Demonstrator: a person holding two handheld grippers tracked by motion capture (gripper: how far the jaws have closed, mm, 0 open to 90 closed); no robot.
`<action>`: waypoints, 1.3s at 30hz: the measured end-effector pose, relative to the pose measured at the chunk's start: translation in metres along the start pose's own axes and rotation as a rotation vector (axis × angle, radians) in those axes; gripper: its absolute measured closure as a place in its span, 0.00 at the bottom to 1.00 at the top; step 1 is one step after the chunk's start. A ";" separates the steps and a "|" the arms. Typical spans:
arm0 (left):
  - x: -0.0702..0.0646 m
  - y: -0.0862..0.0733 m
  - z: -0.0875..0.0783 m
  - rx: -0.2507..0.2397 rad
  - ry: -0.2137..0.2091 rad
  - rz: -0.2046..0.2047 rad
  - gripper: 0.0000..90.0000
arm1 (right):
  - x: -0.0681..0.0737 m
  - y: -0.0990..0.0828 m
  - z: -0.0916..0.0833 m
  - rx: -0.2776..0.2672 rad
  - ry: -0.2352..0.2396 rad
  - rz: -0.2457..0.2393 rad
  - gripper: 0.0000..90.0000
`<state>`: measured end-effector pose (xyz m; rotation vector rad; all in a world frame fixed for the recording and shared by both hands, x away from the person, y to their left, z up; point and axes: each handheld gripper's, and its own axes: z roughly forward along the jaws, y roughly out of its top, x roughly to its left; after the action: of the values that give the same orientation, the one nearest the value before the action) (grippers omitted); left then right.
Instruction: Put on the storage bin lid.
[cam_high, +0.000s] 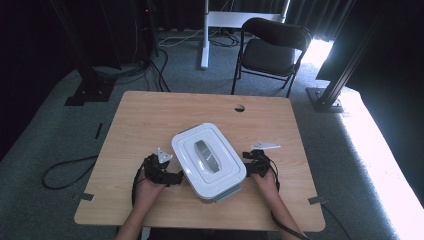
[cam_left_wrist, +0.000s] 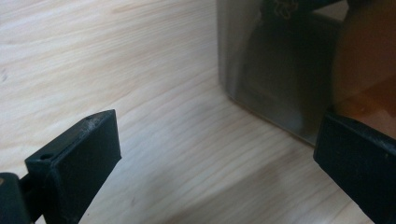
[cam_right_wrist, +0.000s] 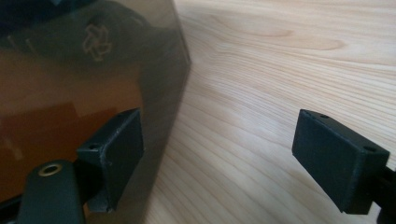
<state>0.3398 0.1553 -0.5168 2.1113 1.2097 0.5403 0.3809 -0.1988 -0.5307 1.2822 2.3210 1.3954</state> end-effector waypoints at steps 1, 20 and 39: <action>-0.001 0.002 0.001 -0.001 -0.002 0.005 0.01 | 0.001 -0.001 -0.002 -0.001 -0.009 -0.008 0.19; -0.007 0.029 0.021 0.002 -0.018 0.067 0.01 | 0.006 -0.018 -0.038 -0.052 0.027 -0.007 0.20; 0.000 0.025 0.023 -0.004 -0.034 0.041 0.01 | 0.014 -0.026 -0.039 0.001 0.107 -0.013 0.15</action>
<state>0.3696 0.1387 -0.5157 2.1379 1.1471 0.5223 0.3366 -0.2195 -0.5251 1.2180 2.3938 1.4946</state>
